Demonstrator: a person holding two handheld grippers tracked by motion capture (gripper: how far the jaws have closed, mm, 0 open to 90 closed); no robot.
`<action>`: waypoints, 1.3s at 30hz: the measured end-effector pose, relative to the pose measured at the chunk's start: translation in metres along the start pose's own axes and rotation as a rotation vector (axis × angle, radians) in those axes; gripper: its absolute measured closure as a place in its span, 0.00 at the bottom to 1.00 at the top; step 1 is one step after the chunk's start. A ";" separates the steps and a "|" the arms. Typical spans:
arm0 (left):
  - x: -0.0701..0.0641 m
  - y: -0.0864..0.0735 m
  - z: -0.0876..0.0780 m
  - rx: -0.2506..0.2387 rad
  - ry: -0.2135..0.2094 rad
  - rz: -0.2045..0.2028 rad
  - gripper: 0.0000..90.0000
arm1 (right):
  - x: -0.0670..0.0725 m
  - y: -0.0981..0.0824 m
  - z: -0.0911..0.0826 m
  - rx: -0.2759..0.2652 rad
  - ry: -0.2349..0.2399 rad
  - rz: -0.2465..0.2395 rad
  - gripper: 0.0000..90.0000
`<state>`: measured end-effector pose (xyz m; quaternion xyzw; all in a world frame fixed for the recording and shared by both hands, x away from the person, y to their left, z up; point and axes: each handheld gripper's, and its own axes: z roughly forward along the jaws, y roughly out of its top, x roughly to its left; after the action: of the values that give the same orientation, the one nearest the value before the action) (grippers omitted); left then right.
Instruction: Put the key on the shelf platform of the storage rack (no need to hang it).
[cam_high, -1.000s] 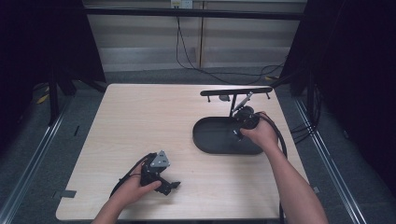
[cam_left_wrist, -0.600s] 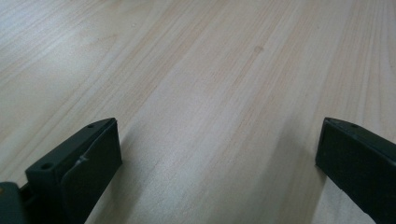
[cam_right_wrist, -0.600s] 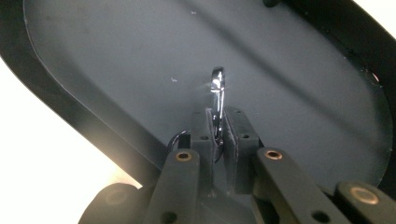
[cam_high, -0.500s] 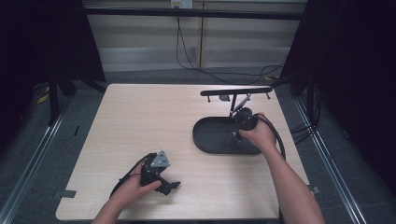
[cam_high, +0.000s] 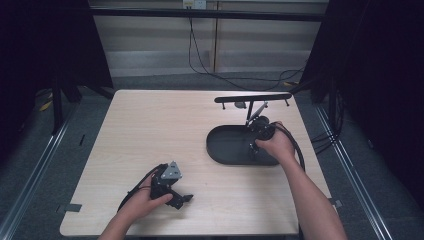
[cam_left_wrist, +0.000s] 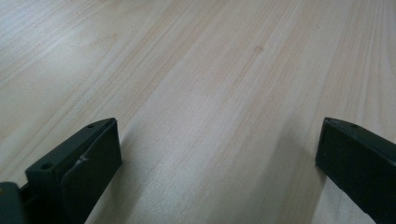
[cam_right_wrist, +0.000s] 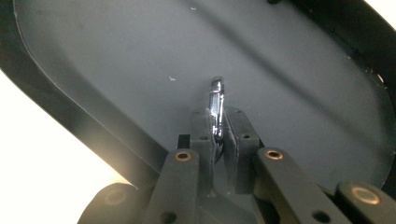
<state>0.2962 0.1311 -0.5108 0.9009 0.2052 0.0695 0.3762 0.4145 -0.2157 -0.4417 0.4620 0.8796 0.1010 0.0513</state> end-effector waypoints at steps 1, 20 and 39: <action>0.000 0.000 0.000 0.000 0.000 0.000 0.00 | 0.000 0.000 0.000 0.002 0.002 0.001 0.92; 0.000 0.000 0.000 0.000 0.000 0.000 0.00 | -0.001 0.002 0.006 -0.015 -0.017 -0.002 0.92; 0.000 0.000 0.000 0.000 0.000 0.000 0.00 | 0.000 0.000 0.006 -0.041 -0.019 -0.011 0.87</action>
<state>0.2963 0.1311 -0.5108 0.9009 0.2051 0.0695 0.3761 0.4161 -0.2148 -0.4476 0.4571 0.8793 0.1141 0.0696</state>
